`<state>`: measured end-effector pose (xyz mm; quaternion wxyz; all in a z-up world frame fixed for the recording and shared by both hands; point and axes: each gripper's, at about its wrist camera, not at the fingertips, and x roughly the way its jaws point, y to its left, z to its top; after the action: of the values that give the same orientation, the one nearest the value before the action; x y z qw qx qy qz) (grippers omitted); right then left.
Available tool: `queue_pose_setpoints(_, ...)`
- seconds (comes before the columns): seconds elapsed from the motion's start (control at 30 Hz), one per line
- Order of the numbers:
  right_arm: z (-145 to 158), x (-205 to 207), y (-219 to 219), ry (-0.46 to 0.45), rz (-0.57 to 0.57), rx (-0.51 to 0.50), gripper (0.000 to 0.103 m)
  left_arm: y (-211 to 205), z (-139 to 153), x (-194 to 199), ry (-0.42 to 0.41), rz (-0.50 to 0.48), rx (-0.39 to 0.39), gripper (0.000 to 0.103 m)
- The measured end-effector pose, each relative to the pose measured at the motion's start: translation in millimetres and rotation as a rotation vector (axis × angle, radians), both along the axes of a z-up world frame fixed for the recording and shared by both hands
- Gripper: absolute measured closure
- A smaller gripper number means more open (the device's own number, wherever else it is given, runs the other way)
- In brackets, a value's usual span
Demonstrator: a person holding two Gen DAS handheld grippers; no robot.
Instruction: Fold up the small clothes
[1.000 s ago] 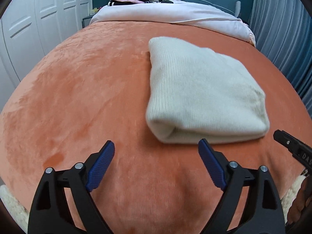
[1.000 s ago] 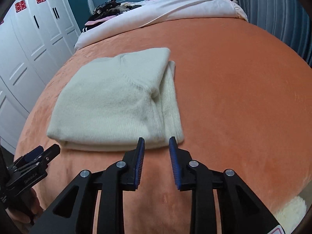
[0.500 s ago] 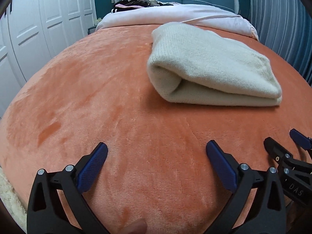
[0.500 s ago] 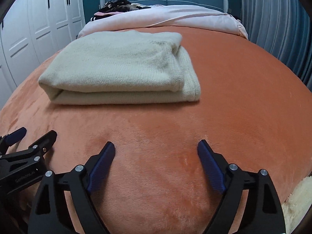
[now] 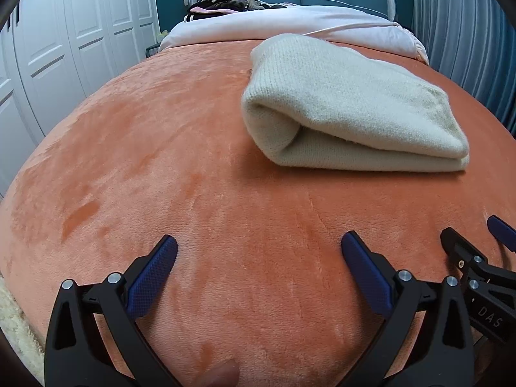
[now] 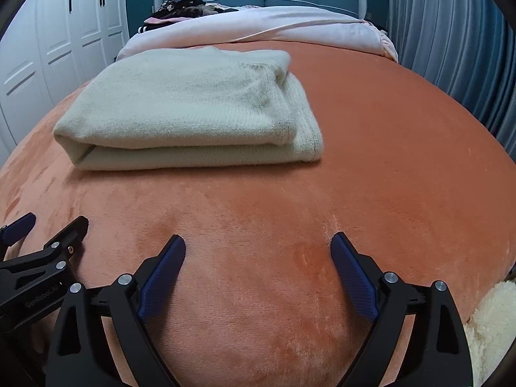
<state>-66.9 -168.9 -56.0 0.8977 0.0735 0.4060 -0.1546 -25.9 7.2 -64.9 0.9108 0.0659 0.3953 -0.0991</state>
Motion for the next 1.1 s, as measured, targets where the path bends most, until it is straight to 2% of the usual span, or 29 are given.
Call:
queue_pose_setpoints(0.33,-2.5,0.6,2.6,0.008,-0.011,-0.022,0.011,-6.9,-0.1,-2.0,0.000,0.007,0.022,0.005)
queue_pose_setpoints(0.43,-2.7,0.3,2.6,0.007,-0.011,-0.020,0.011,-7.5,1.0,-2.1,0.011,0.033,0.011,0.005)
queue_pose_setpoints(0.53,-3.4,0.5,2.5,0.006,-0.010,-0.020,0.011,-10.8,0.8,-2.6,0.006,0.049,0.034,0.005)
queue_pose_setpoints(1.1,-3.6,1.6,4.0,0.005,-0.010,-0.018,0.011,-7.5,-0.1,-3.8,0.007,0.049,0.022,0.005)
